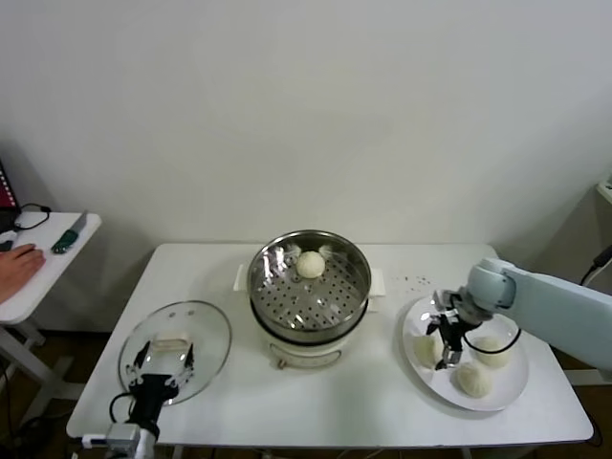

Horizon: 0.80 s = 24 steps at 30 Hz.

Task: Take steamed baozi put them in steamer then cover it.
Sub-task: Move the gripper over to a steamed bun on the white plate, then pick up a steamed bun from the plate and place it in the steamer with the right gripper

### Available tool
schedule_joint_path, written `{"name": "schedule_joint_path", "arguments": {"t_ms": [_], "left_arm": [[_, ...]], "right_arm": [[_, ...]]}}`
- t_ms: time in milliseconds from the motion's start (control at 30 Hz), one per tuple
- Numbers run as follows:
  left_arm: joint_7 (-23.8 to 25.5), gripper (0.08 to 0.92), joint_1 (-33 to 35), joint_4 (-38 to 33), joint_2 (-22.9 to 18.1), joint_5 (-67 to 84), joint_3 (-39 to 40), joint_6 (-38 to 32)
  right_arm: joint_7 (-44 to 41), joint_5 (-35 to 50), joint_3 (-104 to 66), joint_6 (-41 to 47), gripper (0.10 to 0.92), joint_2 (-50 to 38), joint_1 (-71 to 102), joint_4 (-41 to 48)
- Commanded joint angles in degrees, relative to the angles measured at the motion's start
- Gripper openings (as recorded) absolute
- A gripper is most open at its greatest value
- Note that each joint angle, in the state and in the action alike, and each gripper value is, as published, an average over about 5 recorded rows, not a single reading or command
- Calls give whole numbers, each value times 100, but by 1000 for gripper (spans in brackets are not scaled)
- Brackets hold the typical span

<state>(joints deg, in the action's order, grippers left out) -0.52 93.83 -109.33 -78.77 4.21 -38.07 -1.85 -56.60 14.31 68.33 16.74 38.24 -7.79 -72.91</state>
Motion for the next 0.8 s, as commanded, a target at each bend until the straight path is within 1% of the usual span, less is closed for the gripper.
{"name": "schedule_joint_path", "arguments": {"t_ms": [33, 200, 433, 633, 800], "left_arm": [[1, 823, 7, -23, 10, -4, 4, 8], [-1, 823, 31, -52, 23, -18, 3, 11], [-3, 823, 82, -111, 19, -10, -11, 14], [-16, 823, 110, -189, 1, -11, 37, 30], [-6, 823, 104, -354, -62, -9, 130, 44]], "right_arm": [[-14, -86, -51, -72, 752, 66, 86, 118], [-41, 11, 0, -65, 706, 77, 13, 93], [-66, 427, 384, -73, 689, -97, -686, -12], [-100, 1354, 1504, -74, 687, -43, -2485, -68], [-163, 2356, 2716, -70, 687, 565, -4254, -48]]}}
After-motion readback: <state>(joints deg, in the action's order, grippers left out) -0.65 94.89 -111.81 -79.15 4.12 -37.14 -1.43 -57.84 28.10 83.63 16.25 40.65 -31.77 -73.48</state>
